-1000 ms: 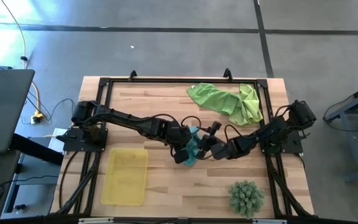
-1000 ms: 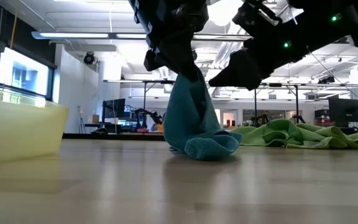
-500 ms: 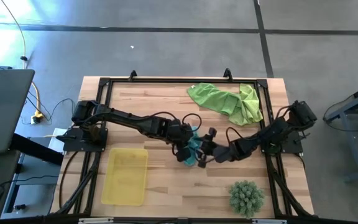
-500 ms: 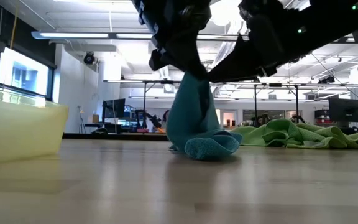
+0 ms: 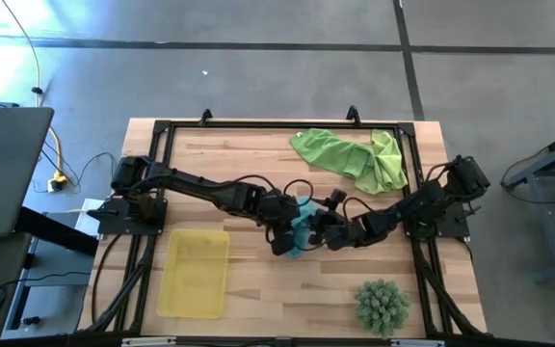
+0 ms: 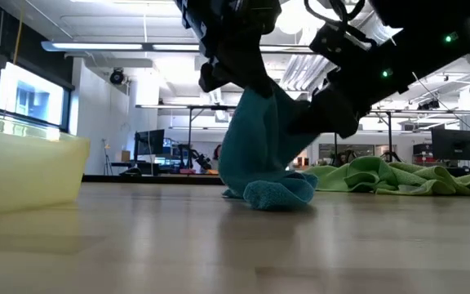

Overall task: Roll microfiber towels into tight, uniform cylinder then place into a basket
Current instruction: Roll the blue microfiber towel

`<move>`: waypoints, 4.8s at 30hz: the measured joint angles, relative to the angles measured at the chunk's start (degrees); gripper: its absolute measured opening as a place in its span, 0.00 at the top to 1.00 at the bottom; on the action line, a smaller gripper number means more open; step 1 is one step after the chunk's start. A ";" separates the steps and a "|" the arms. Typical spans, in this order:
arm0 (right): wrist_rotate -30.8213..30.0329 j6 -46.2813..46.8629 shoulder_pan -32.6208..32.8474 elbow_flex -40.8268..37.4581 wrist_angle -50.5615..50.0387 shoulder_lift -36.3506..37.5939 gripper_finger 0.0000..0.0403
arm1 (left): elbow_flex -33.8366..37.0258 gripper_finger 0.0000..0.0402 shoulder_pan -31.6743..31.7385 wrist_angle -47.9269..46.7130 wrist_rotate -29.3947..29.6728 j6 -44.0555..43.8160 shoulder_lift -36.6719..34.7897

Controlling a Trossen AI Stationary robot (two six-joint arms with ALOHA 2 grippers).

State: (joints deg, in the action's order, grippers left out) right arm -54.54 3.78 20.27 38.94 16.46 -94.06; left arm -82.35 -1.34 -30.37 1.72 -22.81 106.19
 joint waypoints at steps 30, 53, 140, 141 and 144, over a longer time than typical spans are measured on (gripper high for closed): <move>7.58 1.04 4.13 0.00 -2.77 0.04 0.73 | 0.00 1.00 0.20 -0.24 0.44 0.90 0.00; 9.88 6.07 3.70 0.00 -6.31 0.04 0.98 | -0.02 1.00 0.22 0.44 0.42 1.53 0.00; 18.18 -52.01 4.27 0.02 -20.97 36.41 1.00 | -2.75 0.74 -7.52 13.40 14.34 28.16 4.20; 18.78 -51.01 4.27 0.02 -21.44 36.41 1.00 | -2.75 0.74 -7.86 13.42 16.85 29.26 4.20; 20.86 -48.79 4.27 0.02 -23.18 36.41 1.00 | -2.80 0.74 -8.59 14.39 21.92 33.70 3.39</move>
State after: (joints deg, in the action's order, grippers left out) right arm -33.68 -45.01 24.53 38.96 -6.73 -57.65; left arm -85.15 -9.93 -15.98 23.63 10.90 109.58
